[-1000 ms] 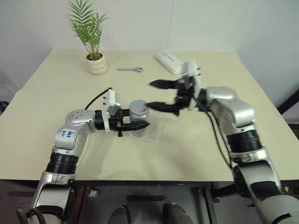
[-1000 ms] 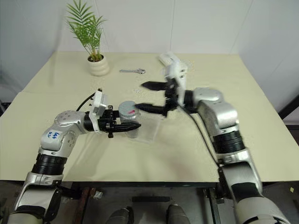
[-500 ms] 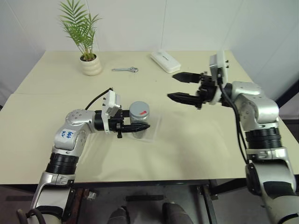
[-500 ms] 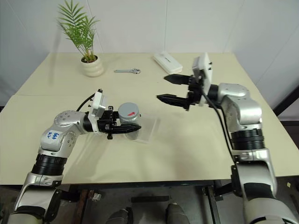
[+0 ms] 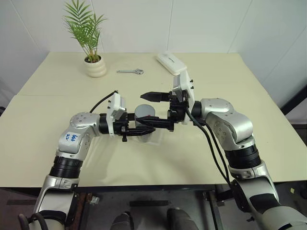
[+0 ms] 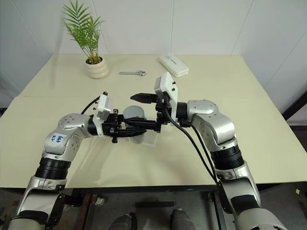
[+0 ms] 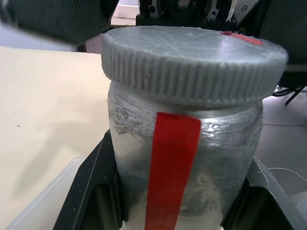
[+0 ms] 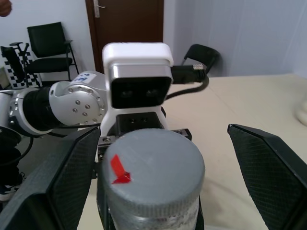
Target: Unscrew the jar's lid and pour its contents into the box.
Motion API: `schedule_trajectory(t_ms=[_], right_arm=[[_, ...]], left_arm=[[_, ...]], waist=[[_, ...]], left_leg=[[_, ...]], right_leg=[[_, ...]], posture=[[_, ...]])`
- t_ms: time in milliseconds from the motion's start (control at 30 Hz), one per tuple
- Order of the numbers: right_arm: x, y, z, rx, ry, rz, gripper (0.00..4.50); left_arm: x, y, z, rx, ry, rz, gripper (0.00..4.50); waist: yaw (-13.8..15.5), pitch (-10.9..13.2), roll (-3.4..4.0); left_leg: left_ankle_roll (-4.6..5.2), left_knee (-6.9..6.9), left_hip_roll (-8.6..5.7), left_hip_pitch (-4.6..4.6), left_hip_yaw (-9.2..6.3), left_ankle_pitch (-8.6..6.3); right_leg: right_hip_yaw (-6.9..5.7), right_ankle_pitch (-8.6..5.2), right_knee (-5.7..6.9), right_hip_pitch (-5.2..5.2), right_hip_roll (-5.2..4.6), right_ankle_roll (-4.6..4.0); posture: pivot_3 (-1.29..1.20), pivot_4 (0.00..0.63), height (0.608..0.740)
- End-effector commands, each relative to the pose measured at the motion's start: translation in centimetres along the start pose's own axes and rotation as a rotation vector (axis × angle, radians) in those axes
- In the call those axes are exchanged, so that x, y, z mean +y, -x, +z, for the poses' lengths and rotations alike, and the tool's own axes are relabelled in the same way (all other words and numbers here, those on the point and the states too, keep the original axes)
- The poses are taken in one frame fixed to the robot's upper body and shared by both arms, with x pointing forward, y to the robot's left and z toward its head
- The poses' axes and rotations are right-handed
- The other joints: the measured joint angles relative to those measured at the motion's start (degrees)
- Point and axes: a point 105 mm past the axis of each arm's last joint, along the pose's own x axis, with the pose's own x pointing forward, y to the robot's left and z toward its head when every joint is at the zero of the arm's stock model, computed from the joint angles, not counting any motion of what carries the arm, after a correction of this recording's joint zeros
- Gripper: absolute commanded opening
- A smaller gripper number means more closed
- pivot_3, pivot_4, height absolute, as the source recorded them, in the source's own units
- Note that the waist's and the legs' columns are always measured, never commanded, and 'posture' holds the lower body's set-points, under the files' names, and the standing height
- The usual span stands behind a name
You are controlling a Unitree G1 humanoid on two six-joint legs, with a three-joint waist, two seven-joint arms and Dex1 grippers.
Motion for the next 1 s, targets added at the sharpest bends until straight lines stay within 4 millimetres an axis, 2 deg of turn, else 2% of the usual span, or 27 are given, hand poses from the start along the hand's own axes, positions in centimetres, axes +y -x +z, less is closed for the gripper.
schedule_trajectory(t_ms=[33, 267, 533, 800, 1000], right_arm=[[0.5, -0.6, 1.1, -0.025, 0.027, 0.013, 4.47], [-0.1, -0.7, 0.7, -0.001, 0.042, -0.022, 4.47], [-1.5, 0.1, 1.5, -0.021, 0.047, -0.084, 4.47], [-5.3, 3.6, 0.7, 0.012, 0.062, -0.230, 4.47], [-6.3, 6.0, 1.5, 0.005, 0.069, -0.275, 4.47]], left_arm=[[-0.2, -0.3, 1.4, -0.030, -0.052, -0.025, 1.93], [-0.2, -0.5, 1.5, -0.035, -0.053, -0.028, 1.93], [-0.2, -0.5, 1.4, -0.037, -0.050, -0.030, 1.93], [-0.1, -0.5, 1.4, -0.040, -0.052, -0.025, 1.93], [0.0, -0.3, 1.4, -0.036, -0.053, -0.017, 1.93]], waist=[[-0.14, 0.00, 0.00], [-0.15, 0.00, 0.00], [-0.20, 0.00, 0.00], [-0.22, 0.00, 0.00], [-0.18, 0.00, 0.00]], left_leg=[[0.00, -0.01, 0.00, 0.01, 0.00, 0.00], [0.00, -0.02, 0.00, 0.00, 0.01, 0.00], [0.00, -0.02, 0.00, 0.01, 0.00, 0.00], [0.00, -0.04, 0.00, 0.00, 0.01, 0.00], [0.00, -0.06, 0.00, 0.00, 0.01, 0.00]], right_leg=[[0.00, 0.00, 0.00, 0.00, 0.00, 0.00], [0.01, 0.00, -0.01, -0.01, 0.01, 0.00], [0.01, 0.00, 0.00, -0.01, 0.01, 0.00], [0.01, 0.00, -0.03, -0.01, 0.01, 0.00], [0.01, 0.00, -0.07, -0.01, 0.01, 0.00]], posture=[[0.00, 0.150, 0.740], [0.00, 0.150, 0.740], [0.00, 0.150, 0.740], [0.00, 0.150, 0.740], [0.00, 0.150, 0.740]])
